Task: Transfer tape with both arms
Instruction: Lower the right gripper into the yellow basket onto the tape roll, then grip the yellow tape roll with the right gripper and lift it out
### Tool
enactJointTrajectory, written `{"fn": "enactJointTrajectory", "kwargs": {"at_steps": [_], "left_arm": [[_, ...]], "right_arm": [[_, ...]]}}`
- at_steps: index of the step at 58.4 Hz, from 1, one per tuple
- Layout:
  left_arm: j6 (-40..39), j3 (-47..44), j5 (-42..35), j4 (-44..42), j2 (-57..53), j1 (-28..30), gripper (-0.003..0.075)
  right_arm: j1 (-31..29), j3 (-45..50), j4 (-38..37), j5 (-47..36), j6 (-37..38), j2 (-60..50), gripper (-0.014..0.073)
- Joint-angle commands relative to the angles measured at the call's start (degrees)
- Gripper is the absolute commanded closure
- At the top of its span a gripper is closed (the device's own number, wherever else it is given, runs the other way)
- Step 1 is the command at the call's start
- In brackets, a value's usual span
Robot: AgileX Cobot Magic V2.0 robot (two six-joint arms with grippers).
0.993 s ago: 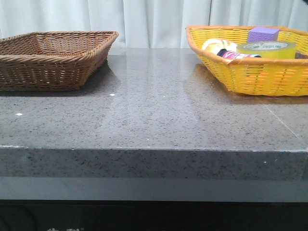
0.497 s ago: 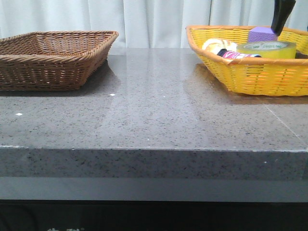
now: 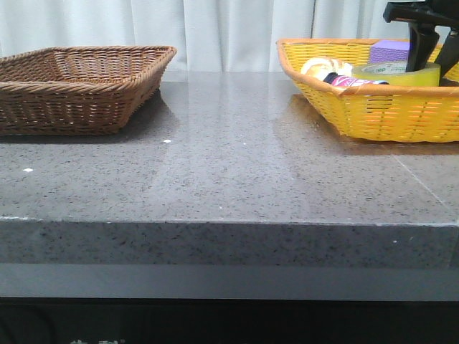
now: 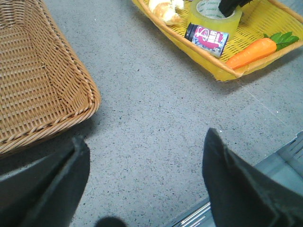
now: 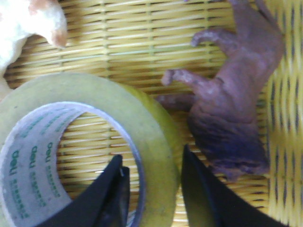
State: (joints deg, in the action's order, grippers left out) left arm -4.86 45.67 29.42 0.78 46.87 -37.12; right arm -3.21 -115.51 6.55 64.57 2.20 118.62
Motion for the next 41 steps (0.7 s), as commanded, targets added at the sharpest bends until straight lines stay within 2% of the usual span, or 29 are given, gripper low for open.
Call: {"fn": "enactJointTrajectory", "kwargs": {"at_steps": [1, 6, 18, 32, 41], "left_arm": [[-0.1, 2.0, -4.1, 0.7, -0.1, -0.5, 0.0228], [-0.1, 2.0, -4.1, 0.7, -0.1, -0.5, 0.0228], [-0.1, 2.0, -4.1, 0.7, -0.1, -0.5, 0.0228], [-0.1, 2.0, -4.1, 0.7, -0.1, -0.5, 0.0228], [-0.1, 2.0, -4.1, 0.7, -0.1, -0.5, 0.0228]], "right_arm": [[-0.2, -2.0, 0.7, -1.4, -0.7, -3.3, 0.0416], [-0.2, -2.0, 0.6, -0.9, -0.7, -3.5, 0.0456], [-0.2, -2.1, 0.6, 0.0, -0.8, -6.7, 0.0454], [0.1, -2.1, 0.7, -0.1, -1.4, -15.4, 0.0454], [3.1, -2.0, 0.7, 0.0, -2.9, -21.1, 0.0454]]}}
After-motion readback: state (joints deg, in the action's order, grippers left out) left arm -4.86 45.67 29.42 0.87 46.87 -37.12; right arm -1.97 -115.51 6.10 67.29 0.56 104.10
